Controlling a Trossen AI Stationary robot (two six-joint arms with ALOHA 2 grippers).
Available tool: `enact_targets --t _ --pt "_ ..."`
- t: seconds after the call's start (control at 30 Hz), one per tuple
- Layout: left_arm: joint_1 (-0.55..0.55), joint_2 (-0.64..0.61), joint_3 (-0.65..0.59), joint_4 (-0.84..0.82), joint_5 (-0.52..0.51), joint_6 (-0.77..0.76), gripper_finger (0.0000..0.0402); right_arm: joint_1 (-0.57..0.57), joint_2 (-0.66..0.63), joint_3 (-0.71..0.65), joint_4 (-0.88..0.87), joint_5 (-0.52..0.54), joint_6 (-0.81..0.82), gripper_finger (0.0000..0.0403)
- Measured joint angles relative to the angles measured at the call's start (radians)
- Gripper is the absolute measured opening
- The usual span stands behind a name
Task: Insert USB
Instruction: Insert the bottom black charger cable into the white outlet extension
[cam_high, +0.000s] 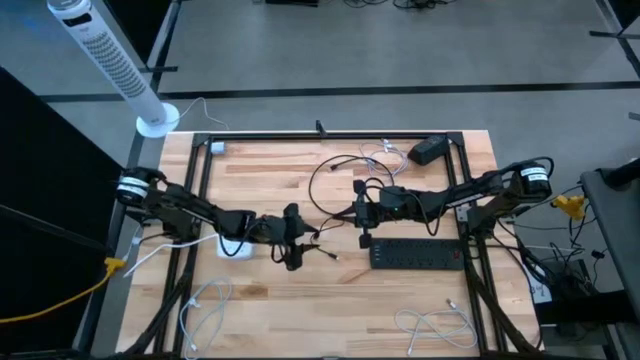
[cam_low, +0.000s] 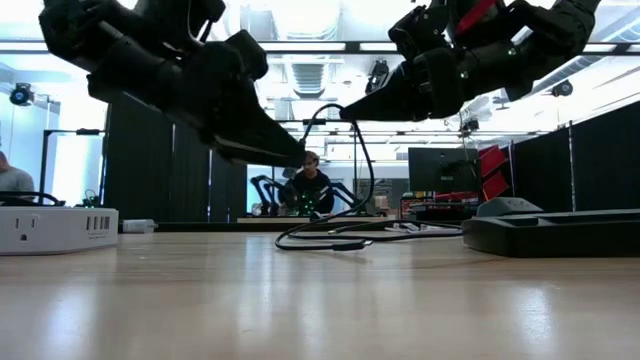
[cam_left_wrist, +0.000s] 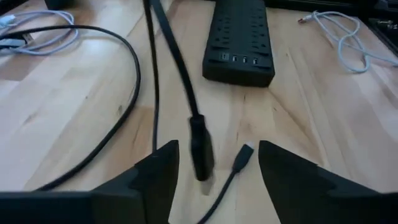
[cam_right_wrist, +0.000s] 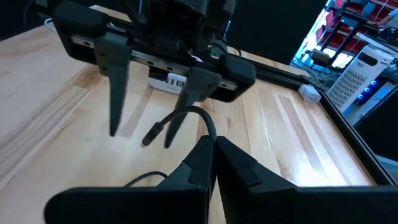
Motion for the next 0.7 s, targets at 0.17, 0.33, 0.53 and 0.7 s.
enact_targets --t 0.17,0.33,0.53,0.7 --pt "0.004 0.0 0.0 -0.019 0.009 0.006 0.0144 0.004 0.0 0.0 0.0 0.0 0.0 0.0" --pt "0.003 0.0 0.0 -0.029 0.018 0.006 0.0052 0.004 0.0 0.0 0.0 0.0 -0.005 0.0" --pt "-0.006 -0.001 0.0 -0.039 0.009 0.008 0.0018 0.004 0.0 0.0 -0.014 0.0 -0.008 0.0" --pt "-0.014 -0.009 0.005 -0.106 -0.027 0.003 0.0018 0.002 0.0 0.0 -0.073 0.001 -0.005 0.0"
